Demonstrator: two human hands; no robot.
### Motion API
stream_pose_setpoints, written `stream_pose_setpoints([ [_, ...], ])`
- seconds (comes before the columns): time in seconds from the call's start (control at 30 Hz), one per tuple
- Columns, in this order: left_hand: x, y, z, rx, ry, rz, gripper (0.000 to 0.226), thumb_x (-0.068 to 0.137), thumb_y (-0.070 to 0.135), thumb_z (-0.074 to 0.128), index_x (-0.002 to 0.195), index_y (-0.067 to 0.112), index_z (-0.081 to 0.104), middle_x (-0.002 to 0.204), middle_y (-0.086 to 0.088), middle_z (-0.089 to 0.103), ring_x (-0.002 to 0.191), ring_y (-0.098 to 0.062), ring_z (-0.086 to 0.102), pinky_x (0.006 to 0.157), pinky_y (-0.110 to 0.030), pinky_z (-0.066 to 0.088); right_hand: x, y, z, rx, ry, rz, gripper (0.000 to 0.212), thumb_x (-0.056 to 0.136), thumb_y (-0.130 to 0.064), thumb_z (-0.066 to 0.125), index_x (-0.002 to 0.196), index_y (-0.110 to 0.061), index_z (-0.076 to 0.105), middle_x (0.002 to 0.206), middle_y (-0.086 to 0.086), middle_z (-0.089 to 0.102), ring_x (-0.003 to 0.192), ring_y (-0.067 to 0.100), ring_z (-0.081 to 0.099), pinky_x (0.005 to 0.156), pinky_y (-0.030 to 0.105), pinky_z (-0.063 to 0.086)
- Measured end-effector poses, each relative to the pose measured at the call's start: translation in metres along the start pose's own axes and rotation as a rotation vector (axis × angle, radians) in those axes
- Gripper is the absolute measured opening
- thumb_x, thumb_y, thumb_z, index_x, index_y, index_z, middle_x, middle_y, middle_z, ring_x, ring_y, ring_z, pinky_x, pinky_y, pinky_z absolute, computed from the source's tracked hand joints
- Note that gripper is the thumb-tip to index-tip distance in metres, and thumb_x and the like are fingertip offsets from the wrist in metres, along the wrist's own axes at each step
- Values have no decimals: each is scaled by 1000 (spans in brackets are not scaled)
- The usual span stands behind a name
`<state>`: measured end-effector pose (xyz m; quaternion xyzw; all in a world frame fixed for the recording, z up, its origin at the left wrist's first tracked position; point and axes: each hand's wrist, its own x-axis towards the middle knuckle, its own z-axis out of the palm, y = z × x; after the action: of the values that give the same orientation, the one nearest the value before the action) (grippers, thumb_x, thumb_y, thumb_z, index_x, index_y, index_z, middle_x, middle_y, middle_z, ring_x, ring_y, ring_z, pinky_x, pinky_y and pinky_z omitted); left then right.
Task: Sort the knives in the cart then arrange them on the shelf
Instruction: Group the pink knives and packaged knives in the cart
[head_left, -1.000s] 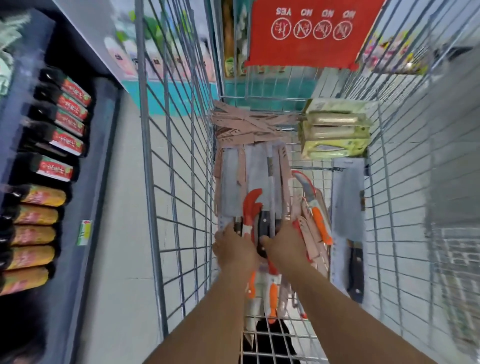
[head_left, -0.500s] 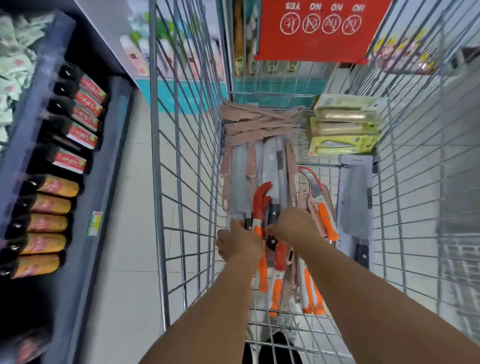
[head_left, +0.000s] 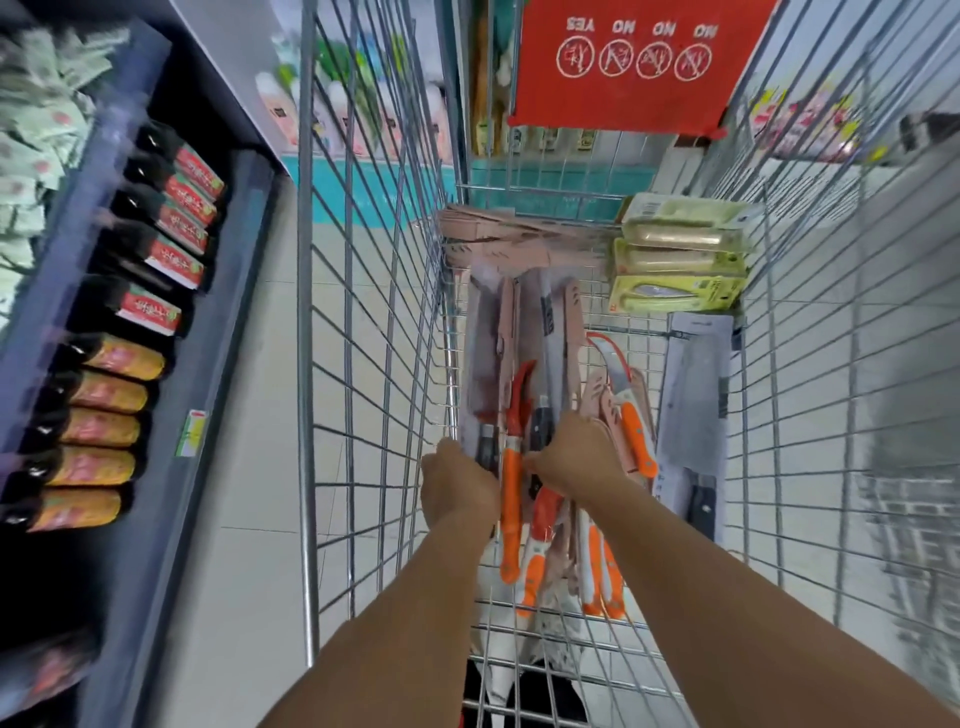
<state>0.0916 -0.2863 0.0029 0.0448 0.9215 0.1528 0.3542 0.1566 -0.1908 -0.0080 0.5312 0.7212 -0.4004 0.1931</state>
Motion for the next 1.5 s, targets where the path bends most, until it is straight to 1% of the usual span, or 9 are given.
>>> stream_pose_setpoints([
  [0.4, -29, -5, -24, -19, 91, -14, 21, 92, 4, 45, 112, 10, 45, 76, 2, 45, 60, -12, 44, 46, -25, 29, -10, 6, -19, -129, -147, 17, 30, 84, -16, 67, 67, -11, 44, 65, 2, 47, 56, 12, 47, 51, 23, 42],
  [0.57, -40, 3, -39, -167, 82, 28, 17, 87, 9, 52, 102, 12, 47, 77, 0, 49, 64, -18, 48, 55, -27, 36, -21, 5, -17, -161, -168, -33, 37, 93, -35, 54, 68, -9, 48, 67, 4, 47, 62, 17, 48, 54, 27, 38],
  [0.77, -49, 5, -40, -376, 72, 67, 14, 86, 3, 48, 96, 13, 51, 77, -1, 55, 63, -12, 49, 48, -23, 34, -46, -3, -20, 271, 169, -173, 30, 98, -36, 39, 99, -15, 61, 85, -2, 60, 81, 17, 55, 65, 27, 36],
  [0.9, -58, 10, -22, -505, -50, 57, 11, 89, 15, 52, 99, 14, 55, 91, -6, 64, 81, -25, 62, 69, -34, 54, -64, -4, -22, 558, 103, -207, 46, 95, -35, 50, 138, -18, 44, 130, 1, 55, 116, 15, 51, 89, 23, 34],
  [1.0, -68, 14, -3, -469, -187, 55, 20, 92, 9, 48, 110, 11, 55, 107, -10, 61, 97, -28, 61, 80, -33, 50, -70, 10, -22, 653, 101, -159, 65, 91, -35, 60, 147, -19, 31, 150, -2, 36, 136, 16, 36, 103, 28, 31],
  [1.1, -79, 18, 18, -488, -382, 95, 22, 88, 13, 47, 109, 10, 54, 105, -15, 63, 91, -26, 62, 80, -44, 55, -70, 29, -26, 593, 148, -39, 76, 83, -35, 68, 146, -16, 29, 146, 4, 39, 122, 20, 46, 93, 29, 38],
  [1.23, -93, 32, 40, -441, -516, 208, 22, 95, 18, 47, 116, 18, 53, 107, -4, 64, 95, -17, 62, 80, -32, 54, -70, 54, -37, 484, 359, 96, 62, 76, -30, 69, 128, -11, 41, 115, 9, 48, 86, 20, 50, 63, 27, 37],
  [1.37, -101, 47, 59, -339, -549, 278, 29, 91, 5, 49, 115, 19, 56, 97, 0, 66, 83, -12, 60, 71, -11, 48, -64, 81, -49, 349, 428, 201, 48, 88, -20, 54, 132, -13, 37, 120, 14, 41, 83, 25, 46, 71, 32, 39],
  [1.5, -100, 50, 76, -80, -578, 477, 61, 87, 3, 53, 143, 21, 37, 128, -3, 55, 117, -22, 54, 98, -29, 43, -59, 97, -49, 175, 416, 211, 58, 88, -9, 49, 142, -22, 31, 143, 9, 27, 114, 30, 44, 87, 37, 43],
])
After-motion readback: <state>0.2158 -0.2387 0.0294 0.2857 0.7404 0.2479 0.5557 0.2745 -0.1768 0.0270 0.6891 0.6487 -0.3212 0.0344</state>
